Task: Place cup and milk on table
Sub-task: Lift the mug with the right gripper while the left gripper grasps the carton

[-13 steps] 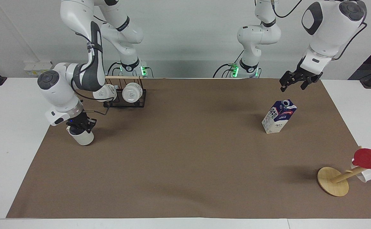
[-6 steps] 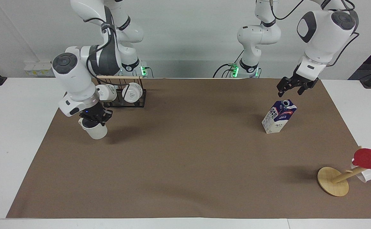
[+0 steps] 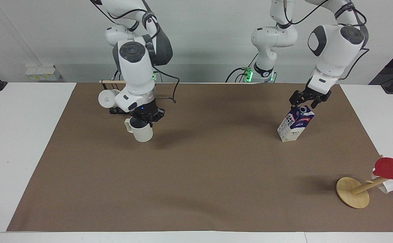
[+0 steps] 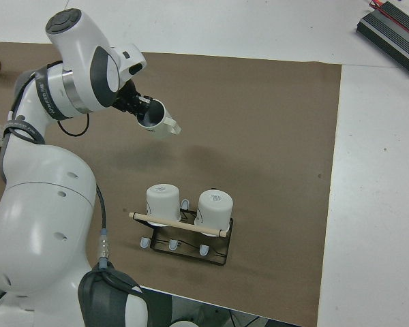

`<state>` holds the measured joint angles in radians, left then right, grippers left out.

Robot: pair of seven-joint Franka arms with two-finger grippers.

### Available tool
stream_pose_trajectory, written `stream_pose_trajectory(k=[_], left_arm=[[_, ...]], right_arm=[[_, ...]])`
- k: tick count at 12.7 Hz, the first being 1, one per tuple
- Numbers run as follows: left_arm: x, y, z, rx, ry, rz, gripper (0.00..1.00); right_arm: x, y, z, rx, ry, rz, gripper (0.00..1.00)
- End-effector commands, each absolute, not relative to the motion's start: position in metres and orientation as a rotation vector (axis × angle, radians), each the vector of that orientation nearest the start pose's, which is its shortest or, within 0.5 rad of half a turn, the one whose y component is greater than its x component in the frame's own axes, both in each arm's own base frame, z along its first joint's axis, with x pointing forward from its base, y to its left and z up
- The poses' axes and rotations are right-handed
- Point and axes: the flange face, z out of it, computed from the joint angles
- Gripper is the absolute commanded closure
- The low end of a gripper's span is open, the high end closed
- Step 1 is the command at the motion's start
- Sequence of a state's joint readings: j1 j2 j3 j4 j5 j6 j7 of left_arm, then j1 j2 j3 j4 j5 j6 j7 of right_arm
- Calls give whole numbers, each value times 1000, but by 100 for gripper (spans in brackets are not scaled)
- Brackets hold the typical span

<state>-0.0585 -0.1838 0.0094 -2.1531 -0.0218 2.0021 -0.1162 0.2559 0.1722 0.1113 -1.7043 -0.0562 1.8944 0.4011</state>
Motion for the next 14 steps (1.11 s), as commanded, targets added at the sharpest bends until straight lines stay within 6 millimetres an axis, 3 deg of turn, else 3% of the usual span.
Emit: stream_pose_trajectory(k=[1,2,4,6,8,10,12,14], left_arm=[[499,-27,472,-3157,-87,-80,0],[499,-26,472,-3157,-87,-85,0],[500,-26,473,-3157,-53,-100,0],[500,-20,473,-3155,14,-106,0],[505,-21,464,-3154,43,-99,0],[508,-22,462,-3153,48,-118,0],[508,-21,462,-3153,55,-125,18],[509,-21,463,-3151,79,-133,33]], right_arm=[[571,250,503,-3140,25,-81,100],[566,270,498,-3145,3,-76,100],[554,338,481,-3151,6,-68,100],[562,355,487,-3129,71,-95,100],[545,408,467,-3126,112,-83,100],[533,442,444,-3127,216,-100,100],[520,464,417,-3144,257,-65,100],[525,463,414,-3091,309,-46,100]])
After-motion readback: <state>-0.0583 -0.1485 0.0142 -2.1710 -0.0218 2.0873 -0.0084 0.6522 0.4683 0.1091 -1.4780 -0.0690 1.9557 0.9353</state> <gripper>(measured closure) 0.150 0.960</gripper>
